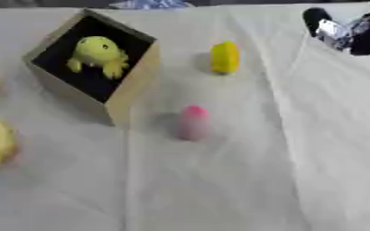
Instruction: Pick up objects on the table and place them in the box.
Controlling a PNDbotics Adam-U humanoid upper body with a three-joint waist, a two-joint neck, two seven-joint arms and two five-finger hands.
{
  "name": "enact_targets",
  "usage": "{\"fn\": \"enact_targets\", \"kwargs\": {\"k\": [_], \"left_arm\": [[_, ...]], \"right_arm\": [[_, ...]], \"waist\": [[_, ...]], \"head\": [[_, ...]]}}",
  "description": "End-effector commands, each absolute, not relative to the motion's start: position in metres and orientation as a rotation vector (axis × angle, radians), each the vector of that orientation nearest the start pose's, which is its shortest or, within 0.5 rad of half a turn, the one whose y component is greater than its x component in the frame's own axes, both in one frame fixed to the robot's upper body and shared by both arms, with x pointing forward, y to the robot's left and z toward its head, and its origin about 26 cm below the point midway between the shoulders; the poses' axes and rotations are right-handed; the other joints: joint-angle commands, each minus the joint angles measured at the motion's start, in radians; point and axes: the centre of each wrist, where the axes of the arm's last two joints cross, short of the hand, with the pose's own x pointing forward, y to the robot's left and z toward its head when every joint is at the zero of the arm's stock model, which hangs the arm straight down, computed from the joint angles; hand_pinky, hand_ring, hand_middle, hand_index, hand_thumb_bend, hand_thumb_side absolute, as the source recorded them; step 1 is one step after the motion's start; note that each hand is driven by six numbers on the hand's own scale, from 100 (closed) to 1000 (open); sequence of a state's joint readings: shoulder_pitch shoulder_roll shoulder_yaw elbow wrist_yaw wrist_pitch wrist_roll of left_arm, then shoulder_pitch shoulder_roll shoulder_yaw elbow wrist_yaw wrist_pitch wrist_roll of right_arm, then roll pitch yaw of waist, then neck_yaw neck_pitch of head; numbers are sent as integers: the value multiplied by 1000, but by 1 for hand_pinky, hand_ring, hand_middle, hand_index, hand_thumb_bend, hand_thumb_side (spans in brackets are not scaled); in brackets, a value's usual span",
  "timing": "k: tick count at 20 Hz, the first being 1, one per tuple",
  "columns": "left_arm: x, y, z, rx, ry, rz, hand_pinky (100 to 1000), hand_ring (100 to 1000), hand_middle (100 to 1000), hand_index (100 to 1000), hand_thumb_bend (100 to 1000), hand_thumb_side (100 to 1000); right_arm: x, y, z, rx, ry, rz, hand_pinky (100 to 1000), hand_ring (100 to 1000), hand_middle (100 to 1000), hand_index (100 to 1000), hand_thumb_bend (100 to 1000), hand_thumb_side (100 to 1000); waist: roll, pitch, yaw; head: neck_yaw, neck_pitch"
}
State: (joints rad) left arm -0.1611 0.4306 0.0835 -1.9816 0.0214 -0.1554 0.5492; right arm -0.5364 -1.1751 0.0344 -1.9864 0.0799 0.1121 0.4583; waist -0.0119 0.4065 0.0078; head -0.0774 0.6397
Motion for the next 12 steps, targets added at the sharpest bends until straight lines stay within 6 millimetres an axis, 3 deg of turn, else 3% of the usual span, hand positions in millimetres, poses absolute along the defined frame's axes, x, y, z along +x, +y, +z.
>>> {"fn": "enact_targets", "kwargs": {"k": [1, 12], "left_arm": [[283, 311, 186, 580, -2387, 220, 888, 841, 836, 907, 298, 699], [284, 310, 186, 565, -2388, 211, 888, 841, 836, 907, 297, 700]], "right_arm": [[270, -320, 376, -877, -1743, 1529, 875, 914, 897, 893, 100, 649], [276, -306, 366, -829, -1632, 1621, 873, 914, 896, 892, 100, 682]], "waist": [[-1, -22, 1], [-3, -22, 14]], "head": [[-2, -13], [-13, -13]]}}
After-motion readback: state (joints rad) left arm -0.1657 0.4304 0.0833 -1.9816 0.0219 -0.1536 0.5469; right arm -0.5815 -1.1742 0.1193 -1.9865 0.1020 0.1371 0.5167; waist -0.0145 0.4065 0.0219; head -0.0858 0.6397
